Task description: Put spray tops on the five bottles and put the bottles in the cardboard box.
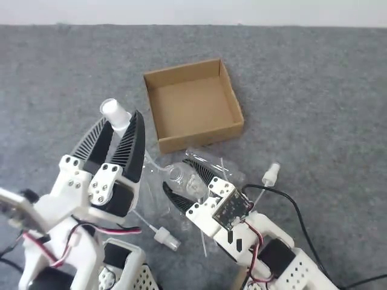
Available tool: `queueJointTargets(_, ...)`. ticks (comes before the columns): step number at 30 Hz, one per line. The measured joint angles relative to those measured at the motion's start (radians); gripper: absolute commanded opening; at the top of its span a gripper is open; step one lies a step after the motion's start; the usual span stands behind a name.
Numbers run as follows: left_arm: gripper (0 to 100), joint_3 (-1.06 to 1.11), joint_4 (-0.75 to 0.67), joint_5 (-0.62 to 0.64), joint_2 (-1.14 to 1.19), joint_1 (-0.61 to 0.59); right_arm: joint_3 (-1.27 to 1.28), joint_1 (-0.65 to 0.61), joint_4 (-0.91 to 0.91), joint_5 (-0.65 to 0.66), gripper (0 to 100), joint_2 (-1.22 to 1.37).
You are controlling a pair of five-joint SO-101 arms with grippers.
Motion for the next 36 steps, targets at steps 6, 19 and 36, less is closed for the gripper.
queueJointTargets(6, 1, -0.023, 0.008, 0.000, 0.000, 0.026, 0.000, 0.000, 0.000, 0.000, 0.7, 0.000)
queueJointTargets(19, 1, -0.048, 0.008, -0.018, 0.000, 0.060, 0.000, 0.000, 0.000, 0.000, 0.7, 0.000)
queueJointTargets(36, 1, 0.023, 0.008, -0.061, 0.000, 0.060, 0.000, 0.000, 0.000, 0.000, 0.7, 0.000)
